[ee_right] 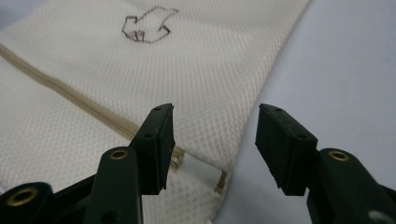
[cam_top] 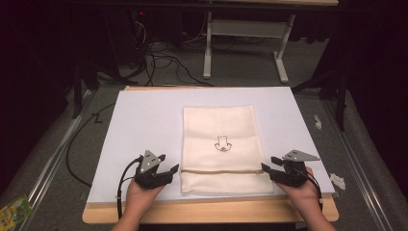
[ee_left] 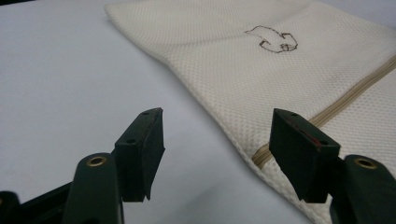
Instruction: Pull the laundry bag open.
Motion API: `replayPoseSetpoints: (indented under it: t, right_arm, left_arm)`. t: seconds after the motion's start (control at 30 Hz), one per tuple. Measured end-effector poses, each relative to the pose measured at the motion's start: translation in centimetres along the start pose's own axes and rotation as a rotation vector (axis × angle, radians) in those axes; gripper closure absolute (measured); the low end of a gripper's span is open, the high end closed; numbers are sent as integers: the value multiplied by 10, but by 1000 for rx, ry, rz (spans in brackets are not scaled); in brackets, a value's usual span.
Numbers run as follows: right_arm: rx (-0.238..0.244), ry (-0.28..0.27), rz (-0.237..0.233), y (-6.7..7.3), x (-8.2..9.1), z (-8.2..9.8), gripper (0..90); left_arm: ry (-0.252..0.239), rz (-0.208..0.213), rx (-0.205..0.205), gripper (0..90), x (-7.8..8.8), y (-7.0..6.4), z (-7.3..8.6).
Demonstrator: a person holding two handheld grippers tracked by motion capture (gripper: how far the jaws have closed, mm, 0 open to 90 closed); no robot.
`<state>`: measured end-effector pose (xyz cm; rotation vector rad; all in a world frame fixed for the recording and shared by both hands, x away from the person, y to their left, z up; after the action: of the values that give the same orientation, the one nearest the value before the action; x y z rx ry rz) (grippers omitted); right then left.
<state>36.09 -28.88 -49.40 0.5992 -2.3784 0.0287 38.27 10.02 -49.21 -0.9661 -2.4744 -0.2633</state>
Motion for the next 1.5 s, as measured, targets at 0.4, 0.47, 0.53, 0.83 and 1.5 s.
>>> replayPoseSetpoints:
  t: [0.4, 0.47, 0.53, 0.83, 1.5]
  right_arm:
    - [-54, 78, -59, -9, -1, 15, 567]
    - [-61, 81, -71, -8, -1, 14, 573]
    - [-58, 84, -76, -8, -2, 16, 574]
    - [-73, 105, -81, -12, -3, 20, 585]
    - [-48, 132, -52, -3, -8, 22, 762]
  left_arm:
    - [1, -5, -13, 342, 8, -7, 0]
    - [-7, 7, 21, 340, 11, -7, 1]
    - [-13, 17, 43, 340, 11, -7, 1]
    - [18, 28, -9, 332, 3, -13, 3]
    - [-7, 52, 0, 339, 5, -19, -1]
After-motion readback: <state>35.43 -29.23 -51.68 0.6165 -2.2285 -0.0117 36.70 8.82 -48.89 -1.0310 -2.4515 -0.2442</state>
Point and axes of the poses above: each handheld gripper's, and its own axes: x roughly backward along the jaws, z roughly out of its underside, y roughly to its left, the point moved 6 cm from there along -x, roughly forward along the jaws, and after that the axes turned 4 degrees about -x, right-handed, at the moved point
